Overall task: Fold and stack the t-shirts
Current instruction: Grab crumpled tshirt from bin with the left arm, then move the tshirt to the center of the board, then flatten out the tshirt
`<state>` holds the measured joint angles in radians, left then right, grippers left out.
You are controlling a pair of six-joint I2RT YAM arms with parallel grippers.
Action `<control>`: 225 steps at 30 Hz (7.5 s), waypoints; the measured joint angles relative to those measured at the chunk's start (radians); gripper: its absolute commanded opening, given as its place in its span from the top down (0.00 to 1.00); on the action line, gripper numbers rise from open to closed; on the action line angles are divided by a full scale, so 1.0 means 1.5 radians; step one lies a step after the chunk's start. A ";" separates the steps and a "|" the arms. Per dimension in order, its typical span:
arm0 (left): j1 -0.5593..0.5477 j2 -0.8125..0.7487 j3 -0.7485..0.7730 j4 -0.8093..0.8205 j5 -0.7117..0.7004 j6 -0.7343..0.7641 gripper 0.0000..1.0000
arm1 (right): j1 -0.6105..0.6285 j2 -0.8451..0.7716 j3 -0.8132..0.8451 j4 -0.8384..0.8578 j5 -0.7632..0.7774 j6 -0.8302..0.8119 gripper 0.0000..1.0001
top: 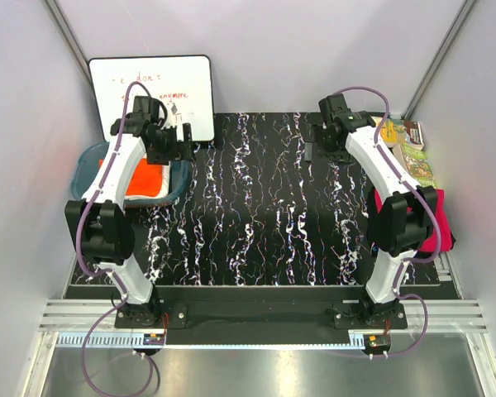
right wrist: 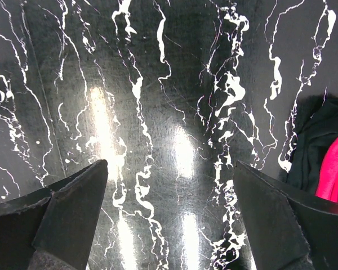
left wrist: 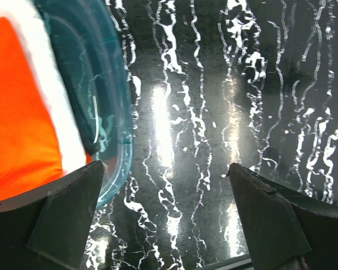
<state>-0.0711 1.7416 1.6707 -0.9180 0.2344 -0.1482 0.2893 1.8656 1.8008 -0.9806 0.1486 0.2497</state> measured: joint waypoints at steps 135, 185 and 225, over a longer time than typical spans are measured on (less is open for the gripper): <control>-0.228 0.381 0.253 0.035 0.060 -0.113 0.01 | -0.042 0.203 -0.071 -0.032 -0.175 0.043 0.74; -0.376 -0.140 -0.341 0.053 -0.059 -0.186 0.13 | -0.101 -0.035 -0.226 0.008 -0.058 0.031 1.00; -0.272 0.391 0.208 -0.125 -0.239 -0.198 1.00 | -0.101 0.053 -0.196 0.033 -0.118 0.034 0.24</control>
<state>-0.4789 2.3287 1.9831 -1.1053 -0.1238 -0.4450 0.1383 1.9446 1.5063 -0.9318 -0.0280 0.3000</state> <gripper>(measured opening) 0.024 0.488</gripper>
